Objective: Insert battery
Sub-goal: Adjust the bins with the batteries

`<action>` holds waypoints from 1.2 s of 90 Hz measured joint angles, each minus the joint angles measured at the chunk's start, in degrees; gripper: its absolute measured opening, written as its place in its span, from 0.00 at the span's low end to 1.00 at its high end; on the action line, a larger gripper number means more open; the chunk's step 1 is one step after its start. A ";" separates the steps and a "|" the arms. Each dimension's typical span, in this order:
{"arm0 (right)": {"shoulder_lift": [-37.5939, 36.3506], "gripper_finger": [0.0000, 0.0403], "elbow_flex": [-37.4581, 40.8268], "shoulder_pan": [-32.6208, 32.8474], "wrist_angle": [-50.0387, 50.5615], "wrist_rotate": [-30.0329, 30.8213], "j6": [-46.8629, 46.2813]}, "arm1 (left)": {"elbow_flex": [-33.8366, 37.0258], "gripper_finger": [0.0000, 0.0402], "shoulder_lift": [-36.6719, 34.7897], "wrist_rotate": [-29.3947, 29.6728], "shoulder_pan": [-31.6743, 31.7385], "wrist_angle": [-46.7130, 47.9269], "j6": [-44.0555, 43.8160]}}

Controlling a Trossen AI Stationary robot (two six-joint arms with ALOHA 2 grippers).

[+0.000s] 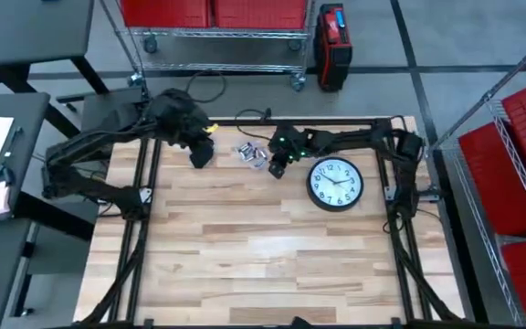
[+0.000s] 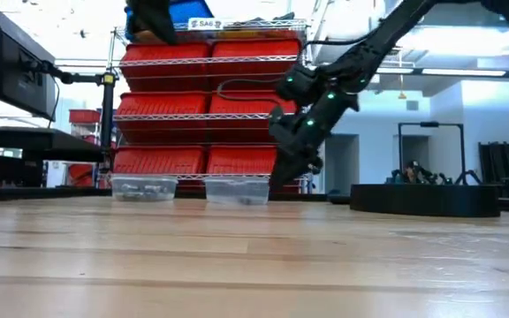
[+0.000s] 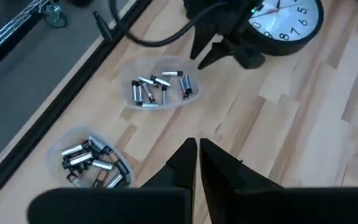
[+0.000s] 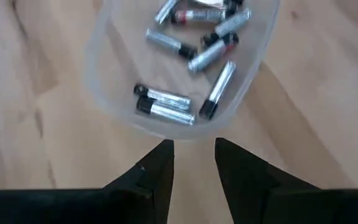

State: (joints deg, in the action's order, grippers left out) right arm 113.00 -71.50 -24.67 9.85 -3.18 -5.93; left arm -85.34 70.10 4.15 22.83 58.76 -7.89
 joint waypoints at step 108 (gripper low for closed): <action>13.03 0.28 -27.65 -1.39 14.46 -0.23 1.53 | 0.04 0.00 0.26 -0.10 -0.04 7.76 4.27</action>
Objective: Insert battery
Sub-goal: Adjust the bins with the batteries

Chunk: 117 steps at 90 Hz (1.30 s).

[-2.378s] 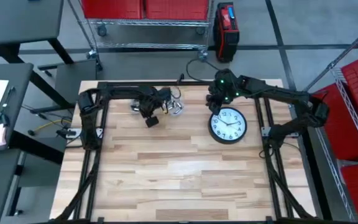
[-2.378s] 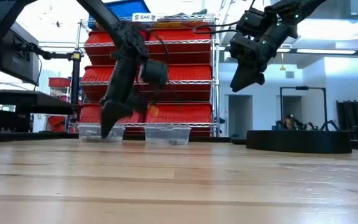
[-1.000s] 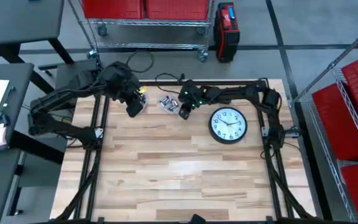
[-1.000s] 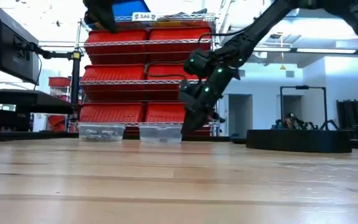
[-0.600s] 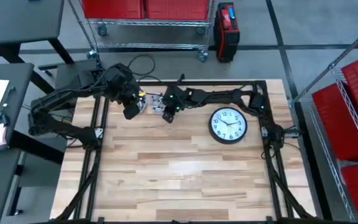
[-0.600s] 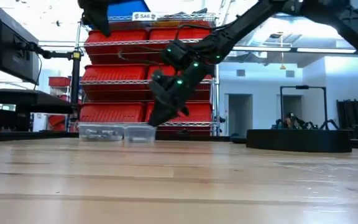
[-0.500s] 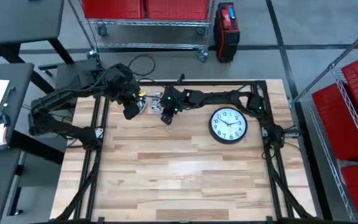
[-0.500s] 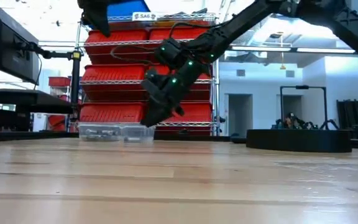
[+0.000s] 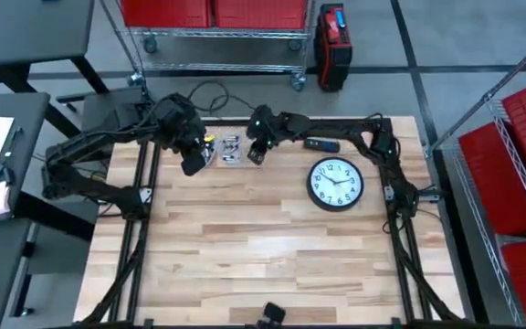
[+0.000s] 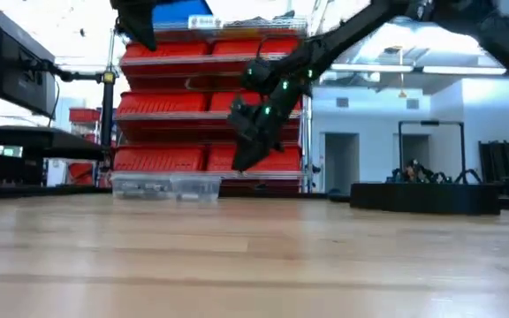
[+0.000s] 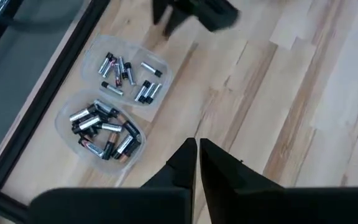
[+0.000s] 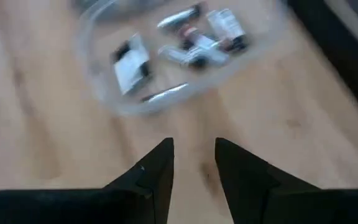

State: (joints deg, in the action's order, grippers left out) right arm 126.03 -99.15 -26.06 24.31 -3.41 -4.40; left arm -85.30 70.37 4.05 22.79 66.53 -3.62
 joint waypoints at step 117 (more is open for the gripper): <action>-50.37 0.27 0.02 -10.52 19.25 2.52 15.43 | 0.00 0.00 34.18 -10.68 5.68 -36.51 26.01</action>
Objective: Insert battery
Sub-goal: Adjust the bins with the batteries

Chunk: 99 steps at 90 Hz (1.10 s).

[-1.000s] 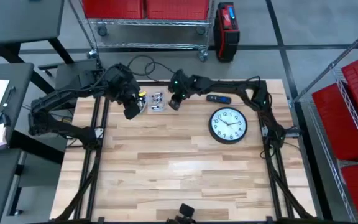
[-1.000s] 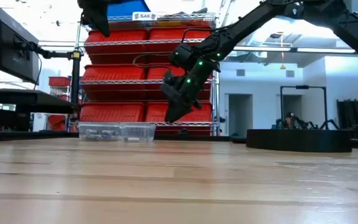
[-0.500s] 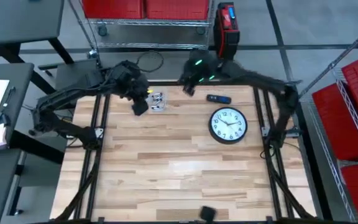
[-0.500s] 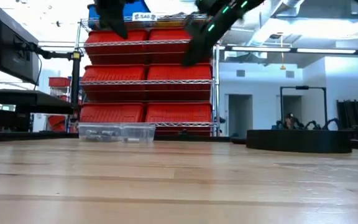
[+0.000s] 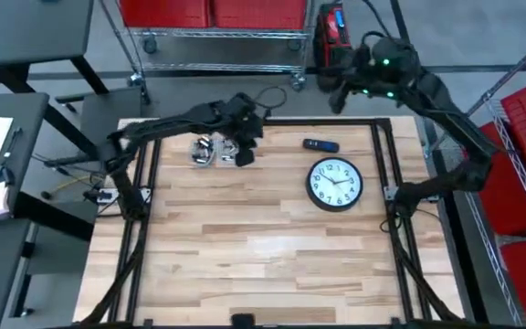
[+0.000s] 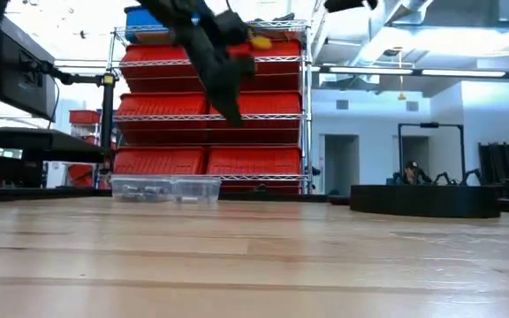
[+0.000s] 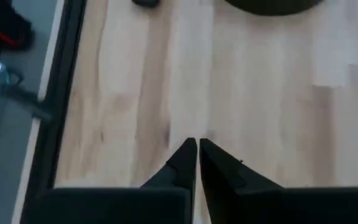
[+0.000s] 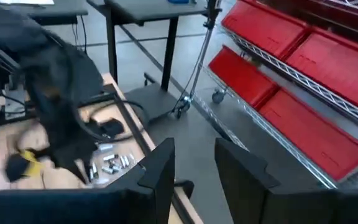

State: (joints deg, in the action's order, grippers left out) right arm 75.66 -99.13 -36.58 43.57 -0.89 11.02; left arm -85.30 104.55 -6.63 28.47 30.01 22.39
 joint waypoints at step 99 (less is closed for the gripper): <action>-2.29 0.27 0.08 0.20 11.14 -0.09 -3.20 | -0.04 0.00 11.69 6.71 9.17 18.30 2.93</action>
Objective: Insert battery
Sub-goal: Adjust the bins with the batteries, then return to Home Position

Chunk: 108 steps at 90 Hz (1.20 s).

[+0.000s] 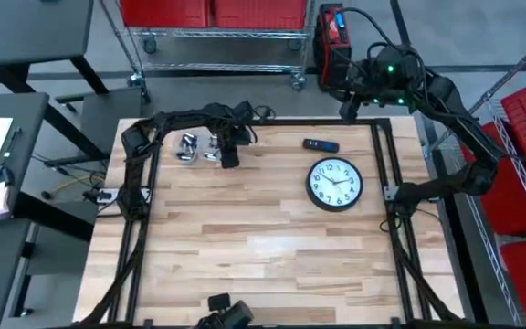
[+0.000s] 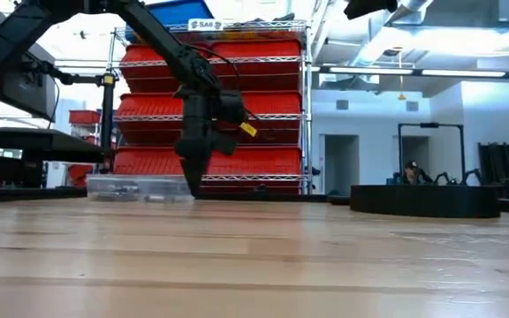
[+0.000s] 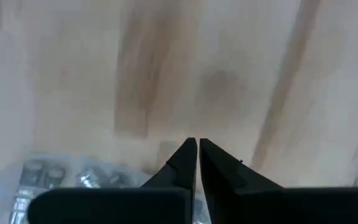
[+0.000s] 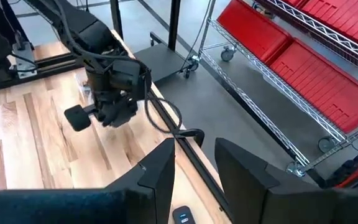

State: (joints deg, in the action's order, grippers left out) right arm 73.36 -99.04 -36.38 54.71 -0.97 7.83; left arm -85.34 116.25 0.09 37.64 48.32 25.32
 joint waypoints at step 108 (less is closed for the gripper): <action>3.47 0.20 0.00 0.30 2.30 -14.58 2.71 | -1.18 0.00 -35.09 -4.89 -7.51 -6.55 -10.80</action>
State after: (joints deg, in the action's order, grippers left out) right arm 76.83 -99.04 -36.08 57.02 -15.55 10.53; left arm -86.52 81.16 -4.80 30.13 41.77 14.52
